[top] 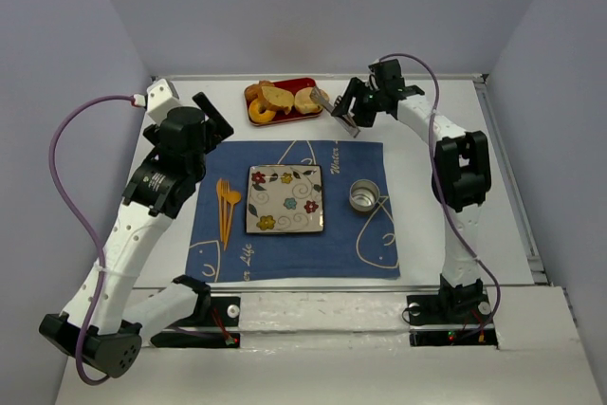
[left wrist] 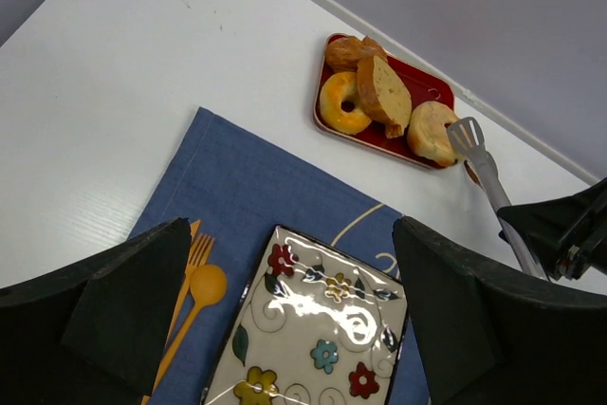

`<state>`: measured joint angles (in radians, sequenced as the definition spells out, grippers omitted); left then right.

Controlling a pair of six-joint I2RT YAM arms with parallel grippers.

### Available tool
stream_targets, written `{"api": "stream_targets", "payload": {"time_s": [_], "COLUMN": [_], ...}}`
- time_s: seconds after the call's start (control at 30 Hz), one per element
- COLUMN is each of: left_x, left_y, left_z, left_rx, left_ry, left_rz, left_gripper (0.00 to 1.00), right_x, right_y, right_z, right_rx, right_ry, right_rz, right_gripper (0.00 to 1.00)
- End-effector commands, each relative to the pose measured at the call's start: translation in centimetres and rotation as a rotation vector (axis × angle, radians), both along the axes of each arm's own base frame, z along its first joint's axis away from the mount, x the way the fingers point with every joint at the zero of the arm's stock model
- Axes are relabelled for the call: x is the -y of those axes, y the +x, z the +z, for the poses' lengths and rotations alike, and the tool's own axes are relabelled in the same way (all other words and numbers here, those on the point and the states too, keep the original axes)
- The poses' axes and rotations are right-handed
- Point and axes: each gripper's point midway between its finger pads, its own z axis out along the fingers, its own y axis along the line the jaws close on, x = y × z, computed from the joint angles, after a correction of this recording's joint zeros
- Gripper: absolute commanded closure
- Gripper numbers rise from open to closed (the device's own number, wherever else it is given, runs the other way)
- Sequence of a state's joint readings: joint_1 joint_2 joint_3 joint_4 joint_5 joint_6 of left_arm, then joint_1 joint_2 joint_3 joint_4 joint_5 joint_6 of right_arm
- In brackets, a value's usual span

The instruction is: Place the bread

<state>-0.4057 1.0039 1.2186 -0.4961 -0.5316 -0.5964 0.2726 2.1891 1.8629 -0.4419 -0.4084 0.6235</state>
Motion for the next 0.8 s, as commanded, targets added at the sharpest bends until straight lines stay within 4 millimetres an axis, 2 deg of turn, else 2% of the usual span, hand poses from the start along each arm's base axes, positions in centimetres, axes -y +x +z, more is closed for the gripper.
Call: {"api": "stream_targets", "payload": {"time_s": [0.0, 0.23, 0.43, 0.53, 0.57, 0.73, 0.77], "left_x": [-0.2, -0.2, -0.2, -0.4, -0.6, -0.8, -0.9], "left_y": [0.0, -0.1, -0.2, -0.4, -0.5, -0.9, -0.9], "left_z": [1.2, 1.1, 1.3, 1.3, 1.6, 2.0, 2.0], "left_rx": [0.054, 0.051, 0.052, 0.054, 0.066, 0.084, 0.086], "left_ry": [-0.024, -0.024, -0.024, -0.026, -0.031, -0.037, -0.038], "left_rz": [0.010, 0.007, 0.007, 0.015, 0.022, 0.028, 0.031], "left_gripper": [0.01, 0.01, 0.01, 0.01, 0.01, 0.01, 0.01], "right_x": [-1.7, -2.2, -2.8, -2.9, -2.9, -2.4, -2.3], "right_y": [1.4, 1.7, 1.6, 1.8, 1.9, 2.0, 2.0], "right_z": [3.9, 4.6, 4.4, 4.6, 4.9, 7.0, 8.8], "right_rx": [0.077, 0.085, 0.060, 0.060, 0.070, 0.142, 0.196], "right_ry": [0.073, 0.112, 0.145, 0.158, 0.159, 0.145, 0.151], "right_rz": [0.000, -0.002, 0.014, 0.008, 0.008, -0.003, -0.001], "right_gripper": [0.35, 0.46, 0.61, 0.88, 0.93, 0.93, 0.93]}}
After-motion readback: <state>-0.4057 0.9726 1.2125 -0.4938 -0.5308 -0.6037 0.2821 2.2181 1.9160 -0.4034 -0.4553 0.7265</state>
